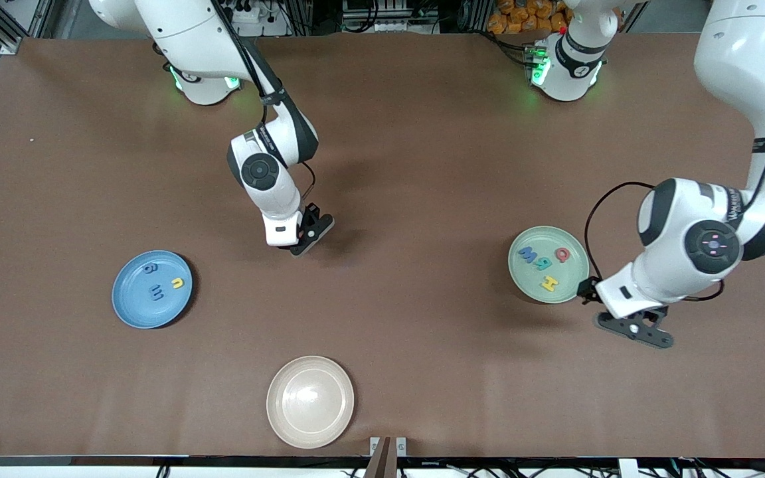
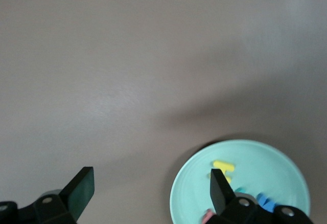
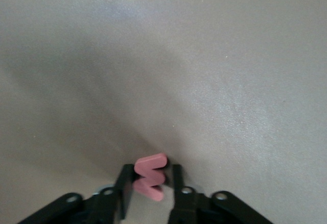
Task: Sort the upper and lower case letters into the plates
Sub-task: 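Place the pink w in the blue plate while the left gripper withdraws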
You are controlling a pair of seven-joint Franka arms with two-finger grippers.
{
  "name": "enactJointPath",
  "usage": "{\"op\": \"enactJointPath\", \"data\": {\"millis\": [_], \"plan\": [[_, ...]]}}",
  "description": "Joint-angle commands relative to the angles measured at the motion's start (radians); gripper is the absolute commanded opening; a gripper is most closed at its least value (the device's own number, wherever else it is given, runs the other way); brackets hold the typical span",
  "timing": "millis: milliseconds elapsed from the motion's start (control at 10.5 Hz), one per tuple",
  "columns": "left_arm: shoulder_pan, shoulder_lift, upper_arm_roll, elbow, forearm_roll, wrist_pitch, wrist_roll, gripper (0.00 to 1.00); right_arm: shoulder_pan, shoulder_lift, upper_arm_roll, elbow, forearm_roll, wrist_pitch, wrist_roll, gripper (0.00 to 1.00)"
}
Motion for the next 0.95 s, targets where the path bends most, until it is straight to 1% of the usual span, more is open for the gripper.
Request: {"op": "enactJointPath", "data": {"millis": [0,95,191,286,477,572,668,858], "plan": [[0.009,-0.083,-0.005,0.023,-0.047,-0.085,-0.127,1.0,-0.02,-0.051,0.009,-0.028,0.016,-0.002,0.008,0.0],[0.018,-0.112,-0.008,0.046,-0.055,-0.101,-0.135,1.0,-0.058,-0.074,0.008,-0.025,0.015,-0.006,0.007,0.0],[0.02,-0.165,-0.013,0.049,-0.09,-0.133,-0.151,1.0,-0.111,-0.105,0.008,-0.022,0.013,-0.018,0.005,0.0],[0.024,-0.196,-0.007,0.052,-0.145,-0.154,-0.161,1.0,-0.17,-0.137,0.008,-0.017,0.011,-0.043,0.007,0.0],[0.04,-0.219,-0.016,0.057,-0.153,-0.222,-0.154,1.0,-0.311,-0.171,0.008,-0.019,0.004,-0.054,-0.001,0.0],[0.038,-0.266,-0.013,0.047,-0.153,-0.233,-0.167,1.0,-0.392,-0.176,0.008,-0.019,0.004,-0.057,-0.006,0.0],[0.038,-0.282,-0.014,0.05,-0.145,-0.256,-0.158,1.0,-0.452,-0.174,0.003,-0.019,0.004,-0.057,-0.007,0.0],[0.006,-0.362,-0.016,0.038,-0.142,-0.274,-0.154,1.0,-0.543,-0.162,0.001,-0.022,0.002,-0.061,0.003,0.0]]}}
